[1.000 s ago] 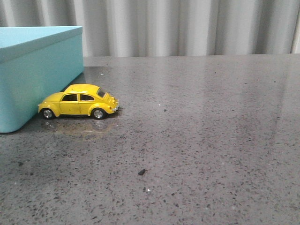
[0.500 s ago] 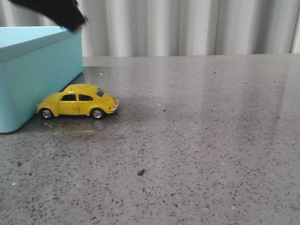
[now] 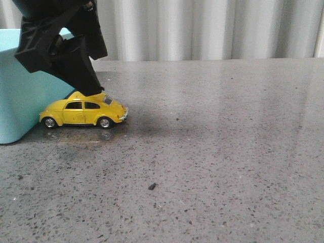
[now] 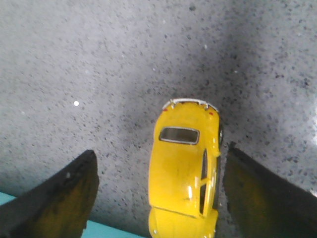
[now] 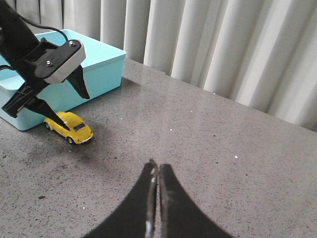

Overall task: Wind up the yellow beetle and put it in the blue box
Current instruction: 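Lower the open left gripper around the car beside the box, then close the left gripper on the car and lift it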

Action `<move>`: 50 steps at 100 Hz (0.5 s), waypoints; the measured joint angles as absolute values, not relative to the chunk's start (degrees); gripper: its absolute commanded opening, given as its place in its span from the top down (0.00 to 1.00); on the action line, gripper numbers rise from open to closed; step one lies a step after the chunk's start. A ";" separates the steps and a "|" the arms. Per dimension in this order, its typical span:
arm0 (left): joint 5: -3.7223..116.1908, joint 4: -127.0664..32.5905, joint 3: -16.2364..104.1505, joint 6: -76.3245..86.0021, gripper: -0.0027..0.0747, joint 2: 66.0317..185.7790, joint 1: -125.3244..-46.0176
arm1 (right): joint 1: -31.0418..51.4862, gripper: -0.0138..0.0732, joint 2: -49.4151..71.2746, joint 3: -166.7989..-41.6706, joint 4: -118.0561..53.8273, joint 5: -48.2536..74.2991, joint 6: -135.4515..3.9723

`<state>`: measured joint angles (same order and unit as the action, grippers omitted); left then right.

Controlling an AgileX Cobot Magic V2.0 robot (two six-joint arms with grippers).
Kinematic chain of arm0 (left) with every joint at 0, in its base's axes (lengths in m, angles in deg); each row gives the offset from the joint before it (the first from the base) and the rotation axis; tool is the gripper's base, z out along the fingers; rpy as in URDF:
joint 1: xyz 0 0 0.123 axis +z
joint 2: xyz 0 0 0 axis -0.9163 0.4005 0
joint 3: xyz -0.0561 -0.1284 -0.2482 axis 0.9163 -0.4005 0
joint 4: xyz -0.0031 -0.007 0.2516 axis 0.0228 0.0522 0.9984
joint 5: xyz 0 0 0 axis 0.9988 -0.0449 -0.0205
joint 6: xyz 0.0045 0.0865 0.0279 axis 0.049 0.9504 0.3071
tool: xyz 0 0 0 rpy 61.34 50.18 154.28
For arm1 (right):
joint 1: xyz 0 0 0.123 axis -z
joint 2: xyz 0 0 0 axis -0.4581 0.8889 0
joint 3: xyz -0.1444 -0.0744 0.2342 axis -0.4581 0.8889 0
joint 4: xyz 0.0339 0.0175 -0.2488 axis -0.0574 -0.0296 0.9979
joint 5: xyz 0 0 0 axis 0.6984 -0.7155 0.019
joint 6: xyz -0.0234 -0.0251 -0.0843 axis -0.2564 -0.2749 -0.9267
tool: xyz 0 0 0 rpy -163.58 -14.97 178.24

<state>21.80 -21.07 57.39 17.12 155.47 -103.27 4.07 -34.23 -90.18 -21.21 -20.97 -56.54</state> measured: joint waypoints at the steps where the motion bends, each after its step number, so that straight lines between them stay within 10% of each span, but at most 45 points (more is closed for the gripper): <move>1: 21.56 -21.07 57.64 17.12 0.33 155.65 -103.09 | 4.07 0.89 -34.23 -90.03 -21.21 -20.97 -56.54; 50: 16.63 -23.70 60.94 17.12 0.33 161.78 -99.71 | 4.07 0.89 -34.23 -85.98 -24.09 -20.97 -56.54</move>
<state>16.63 -23.70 60.94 17.12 161.78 -99.71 4.07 -34.23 -85.98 -24.09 -20.97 -56.54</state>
